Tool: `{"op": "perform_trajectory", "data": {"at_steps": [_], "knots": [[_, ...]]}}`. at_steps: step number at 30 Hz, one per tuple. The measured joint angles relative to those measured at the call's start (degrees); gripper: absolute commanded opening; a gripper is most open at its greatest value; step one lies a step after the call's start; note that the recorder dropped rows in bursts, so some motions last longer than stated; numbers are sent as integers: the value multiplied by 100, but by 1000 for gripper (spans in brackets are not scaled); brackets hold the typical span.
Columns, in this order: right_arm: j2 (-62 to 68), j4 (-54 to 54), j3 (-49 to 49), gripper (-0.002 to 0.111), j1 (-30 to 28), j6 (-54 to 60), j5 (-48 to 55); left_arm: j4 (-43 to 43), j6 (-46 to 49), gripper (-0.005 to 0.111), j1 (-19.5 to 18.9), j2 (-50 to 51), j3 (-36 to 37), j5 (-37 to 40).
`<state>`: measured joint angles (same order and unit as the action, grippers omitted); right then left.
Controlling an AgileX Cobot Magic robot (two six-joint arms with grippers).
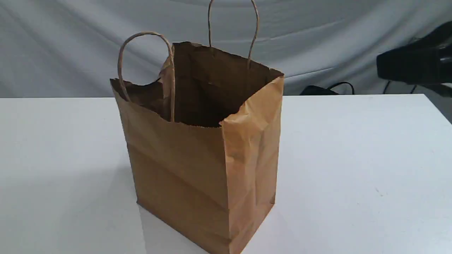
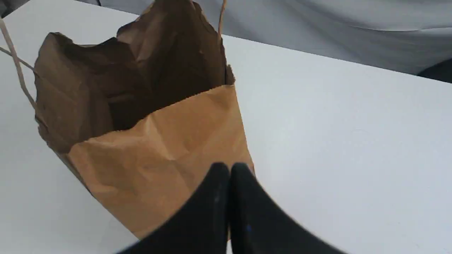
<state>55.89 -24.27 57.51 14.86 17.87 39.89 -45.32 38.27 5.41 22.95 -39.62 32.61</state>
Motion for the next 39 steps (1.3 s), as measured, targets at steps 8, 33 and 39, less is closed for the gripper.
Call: {"op": "perform_trajectory", "data": {"at_steps": [8, 33, 39], "knots": [[0, 0, 0, 0, 0, 0, 0, -9, 0, 0, 0, 0, 0, 120], [-562, -1086, -1445, 0, 0, 1438, -3009, -9, 0, 0, 0, 0, 0, 140], [-1509, -1251, -2518, 0, -29, 2252, -3470, -9, 0, 0, 0, 0, 0, 140]]}}
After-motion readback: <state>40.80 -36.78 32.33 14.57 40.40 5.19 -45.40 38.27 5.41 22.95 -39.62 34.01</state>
